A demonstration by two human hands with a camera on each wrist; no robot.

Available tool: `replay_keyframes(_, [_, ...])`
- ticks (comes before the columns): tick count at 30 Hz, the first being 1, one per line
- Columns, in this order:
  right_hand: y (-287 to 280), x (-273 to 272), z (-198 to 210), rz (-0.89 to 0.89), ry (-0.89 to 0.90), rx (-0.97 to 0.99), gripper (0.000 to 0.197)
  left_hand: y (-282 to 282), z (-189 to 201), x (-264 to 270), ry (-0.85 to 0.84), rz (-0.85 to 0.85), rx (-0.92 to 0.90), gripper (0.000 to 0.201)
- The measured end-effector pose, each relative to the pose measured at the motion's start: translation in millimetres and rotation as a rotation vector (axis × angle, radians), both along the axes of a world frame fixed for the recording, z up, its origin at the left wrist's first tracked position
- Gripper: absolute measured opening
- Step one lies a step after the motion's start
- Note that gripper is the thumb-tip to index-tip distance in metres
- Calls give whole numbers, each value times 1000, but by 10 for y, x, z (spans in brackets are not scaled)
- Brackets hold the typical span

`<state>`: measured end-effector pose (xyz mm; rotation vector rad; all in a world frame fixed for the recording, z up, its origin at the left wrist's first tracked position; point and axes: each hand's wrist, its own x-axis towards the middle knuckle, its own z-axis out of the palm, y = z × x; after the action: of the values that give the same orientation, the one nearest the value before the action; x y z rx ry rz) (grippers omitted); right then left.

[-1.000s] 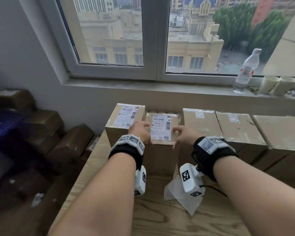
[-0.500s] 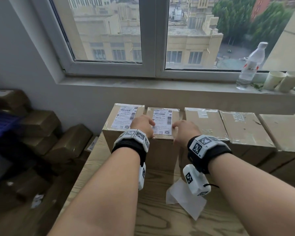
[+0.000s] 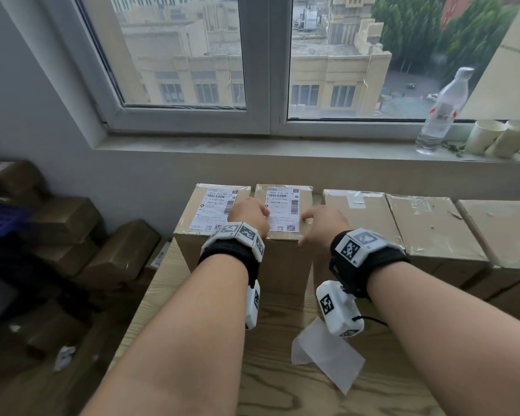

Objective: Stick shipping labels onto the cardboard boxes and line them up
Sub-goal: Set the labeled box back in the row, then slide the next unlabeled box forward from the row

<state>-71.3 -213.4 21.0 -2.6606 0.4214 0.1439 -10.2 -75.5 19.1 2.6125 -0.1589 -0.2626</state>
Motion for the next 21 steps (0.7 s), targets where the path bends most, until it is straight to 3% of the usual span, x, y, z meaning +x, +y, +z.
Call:
replay_keyframes(2, [-75,-35,29,-34,-34,38,43,-49,35,-52,-26,16,-22,36])
replay_keyframes(7, [-407,-202,144,-121,-114,25,22,-394,180,-243,-86,-84,-35,37])
replay_keyframes(14, [-949,-509,192,-235,-131,-15,21,-1080,123,-415,-68,-209,-11,28])
replay_keyframes(21, [-1243,-759,87,-306,-120,-4,18,-1374,-137,-532,-64,-218,179,68])
